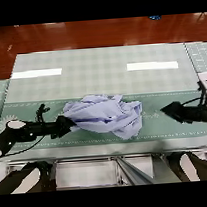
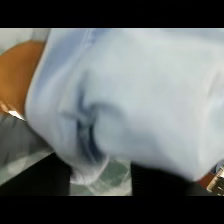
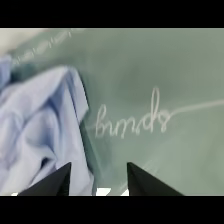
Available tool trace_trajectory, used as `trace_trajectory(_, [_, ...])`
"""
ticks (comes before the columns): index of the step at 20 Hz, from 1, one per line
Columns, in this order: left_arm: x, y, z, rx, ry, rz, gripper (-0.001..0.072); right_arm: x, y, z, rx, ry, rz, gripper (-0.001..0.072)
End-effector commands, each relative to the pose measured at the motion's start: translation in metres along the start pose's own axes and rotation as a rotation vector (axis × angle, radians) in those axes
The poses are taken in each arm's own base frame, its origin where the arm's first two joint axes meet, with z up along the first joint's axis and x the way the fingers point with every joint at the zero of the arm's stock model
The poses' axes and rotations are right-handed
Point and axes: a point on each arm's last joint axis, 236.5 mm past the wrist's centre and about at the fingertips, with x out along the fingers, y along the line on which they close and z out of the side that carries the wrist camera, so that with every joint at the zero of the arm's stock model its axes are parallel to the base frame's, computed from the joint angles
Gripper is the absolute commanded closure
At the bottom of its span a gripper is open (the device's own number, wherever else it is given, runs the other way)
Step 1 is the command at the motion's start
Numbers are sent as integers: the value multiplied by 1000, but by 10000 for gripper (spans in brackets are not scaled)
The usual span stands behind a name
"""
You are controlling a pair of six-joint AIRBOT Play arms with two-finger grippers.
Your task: Fold the shirts.
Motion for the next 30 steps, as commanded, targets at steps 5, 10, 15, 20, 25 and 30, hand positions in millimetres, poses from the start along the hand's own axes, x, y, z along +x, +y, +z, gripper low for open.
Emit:
trace_trajectory(5, [7, -29, 17, 180, 12, -22, 691, 38, 4, -69, -26, 203, 27, 305])
trace_trajectory(10, [3, -39, 20, 201, 12, -38, 691, 64, 12, -61, -54, 163, -4, 305])
trace_trajectory(15, [3, -39, 20, 201, 12, -39, 691, 102, 34, -78, -22, 268, 89, 306])
trace_trajectory(20, [2, -41, 21, 205, 10, -42, 691, 108, 92, -75, -122, 331, 250, 691])
trace_trajectory(25, [-41, -107, 45, 357, -59, -147, 691, 45, 180, -19, -403, 245, 323, 694])
trace_trajectory(30, [-214, -250, 92, 641, -515, -284, 691, -109, 277, 105, -742, -294, 116, 694])
